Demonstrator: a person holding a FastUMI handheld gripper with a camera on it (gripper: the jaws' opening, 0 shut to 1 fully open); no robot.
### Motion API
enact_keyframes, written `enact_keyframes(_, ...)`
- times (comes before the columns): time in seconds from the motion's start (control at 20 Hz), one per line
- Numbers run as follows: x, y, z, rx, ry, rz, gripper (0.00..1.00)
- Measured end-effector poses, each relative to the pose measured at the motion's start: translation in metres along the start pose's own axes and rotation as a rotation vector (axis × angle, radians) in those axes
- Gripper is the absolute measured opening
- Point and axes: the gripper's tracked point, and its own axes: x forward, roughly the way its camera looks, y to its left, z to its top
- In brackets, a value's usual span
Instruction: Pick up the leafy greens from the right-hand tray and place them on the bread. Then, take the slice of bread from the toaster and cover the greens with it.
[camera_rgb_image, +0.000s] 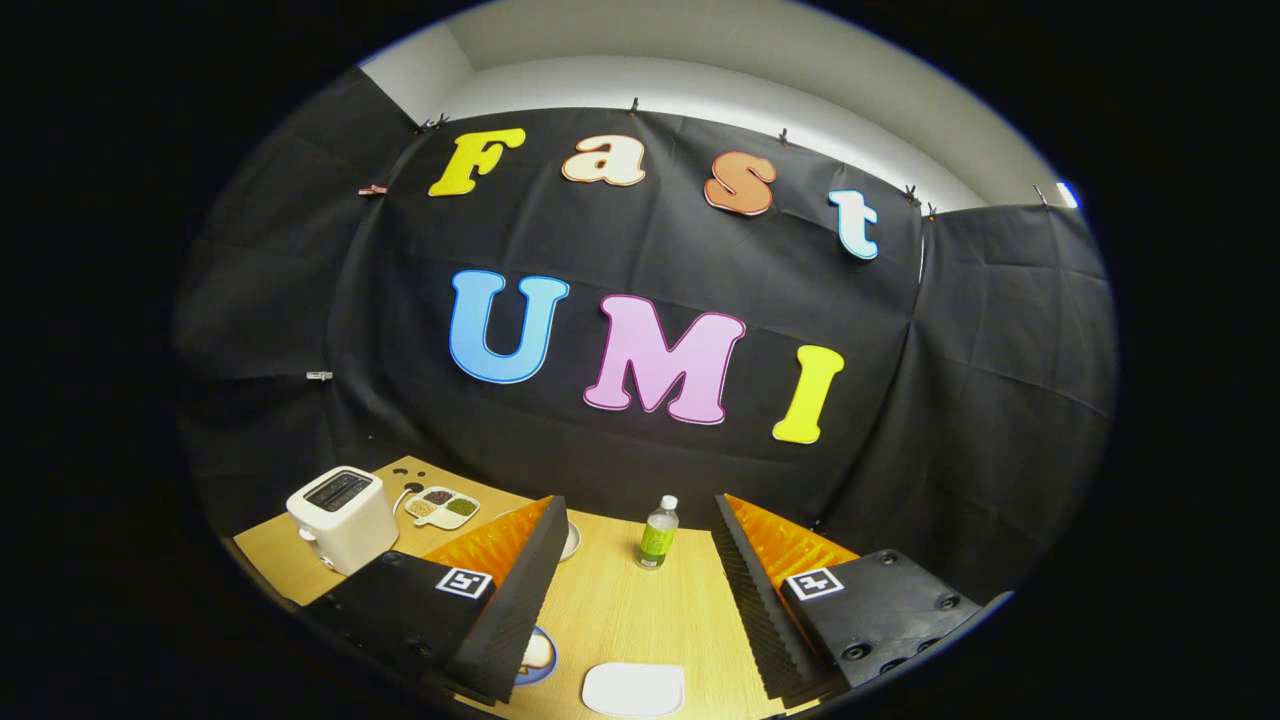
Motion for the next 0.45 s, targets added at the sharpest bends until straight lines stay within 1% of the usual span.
enact_keyframes(0.45,0.0009,-0.0030,0.0019,-0.003,0.009,0.000,0.91)
